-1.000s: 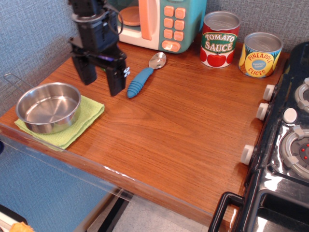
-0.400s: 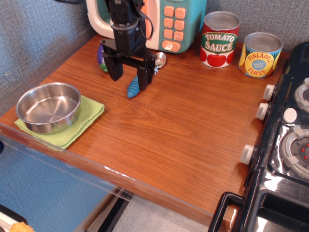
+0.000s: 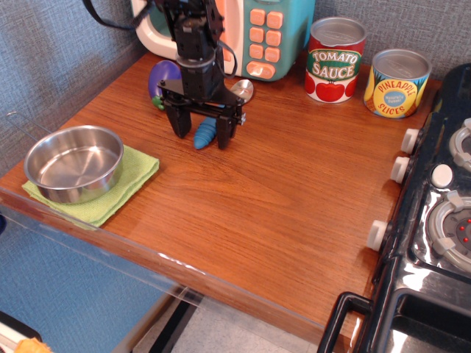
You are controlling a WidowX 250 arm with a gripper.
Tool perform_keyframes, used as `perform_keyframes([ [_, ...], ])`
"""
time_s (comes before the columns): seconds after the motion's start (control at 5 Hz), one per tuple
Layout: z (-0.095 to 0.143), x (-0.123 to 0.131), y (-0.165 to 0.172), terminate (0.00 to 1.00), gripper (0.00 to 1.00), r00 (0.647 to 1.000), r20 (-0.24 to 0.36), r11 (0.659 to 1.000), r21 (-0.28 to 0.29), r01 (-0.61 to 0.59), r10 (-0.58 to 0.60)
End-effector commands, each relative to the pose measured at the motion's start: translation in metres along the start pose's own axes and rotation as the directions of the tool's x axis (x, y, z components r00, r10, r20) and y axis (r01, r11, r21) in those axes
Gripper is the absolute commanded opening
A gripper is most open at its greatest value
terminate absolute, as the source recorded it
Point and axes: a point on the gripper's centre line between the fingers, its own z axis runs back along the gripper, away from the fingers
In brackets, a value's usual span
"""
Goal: Place the blue spoon on the far right corner of the table.
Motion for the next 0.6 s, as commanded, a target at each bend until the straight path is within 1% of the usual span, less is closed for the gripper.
perform_keyframes([
  [0.0,-0.004,-0.001,0.011,0.00,0.00,1.000,-0.017,1.000,0.011,0.012,-0.012],
  [0.2,0.000,-0.005,0.008,0.00,0.00,0.999,-0.027,1.000,0.002,0.026,-0.026],
  [0.4,0.021,-0.005,0.004,0.00,0.00,0.999,0.003,0.999,0.006,0.034,-0.034],
])
